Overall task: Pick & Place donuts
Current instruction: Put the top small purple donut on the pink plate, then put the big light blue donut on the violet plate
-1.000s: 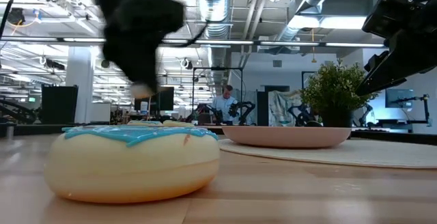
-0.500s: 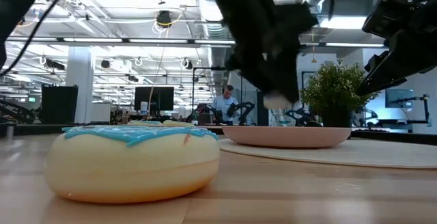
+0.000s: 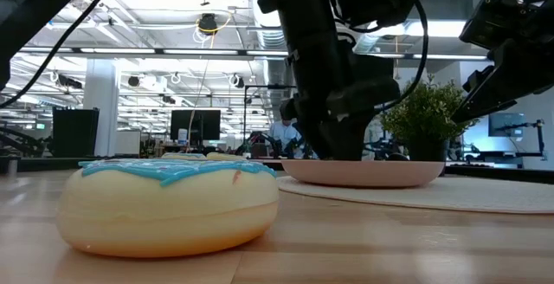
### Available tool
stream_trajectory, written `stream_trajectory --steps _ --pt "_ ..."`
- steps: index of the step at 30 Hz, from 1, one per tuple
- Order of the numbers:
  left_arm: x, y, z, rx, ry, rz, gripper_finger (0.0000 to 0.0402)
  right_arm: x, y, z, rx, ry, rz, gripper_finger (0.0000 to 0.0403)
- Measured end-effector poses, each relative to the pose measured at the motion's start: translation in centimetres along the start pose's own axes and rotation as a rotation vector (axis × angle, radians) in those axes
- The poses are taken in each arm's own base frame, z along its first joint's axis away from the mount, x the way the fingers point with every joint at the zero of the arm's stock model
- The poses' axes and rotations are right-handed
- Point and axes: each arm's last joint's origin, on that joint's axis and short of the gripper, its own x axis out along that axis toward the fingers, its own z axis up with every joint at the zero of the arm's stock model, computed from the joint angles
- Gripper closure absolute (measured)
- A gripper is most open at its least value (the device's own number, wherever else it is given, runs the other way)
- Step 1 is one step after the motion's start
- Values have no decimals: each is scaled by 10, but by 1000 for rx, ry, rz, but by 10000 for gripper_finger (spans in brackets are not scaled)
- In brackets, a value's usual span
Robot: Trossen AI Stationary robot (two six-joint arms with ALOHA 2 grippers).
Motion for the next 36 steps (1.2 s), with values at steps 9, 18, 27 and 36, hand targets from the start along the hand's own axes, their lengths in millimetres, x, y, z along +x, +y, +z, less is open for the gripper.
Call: stream_trajectory --steps 9,18,27,36 --pt "-1 1 0 -6 18 -45 142 0 0 0 0 0 0 249" --pt "-7 2 3 5 30 -30 114 0 0 0 1 -1 0 249" --pt "-51 7 16 96 19 155 113 0 0 0 0 1 0 249" --pt "-129 7 -21 163 120 360 113 0 -1 -2 -7 16 -9 249"
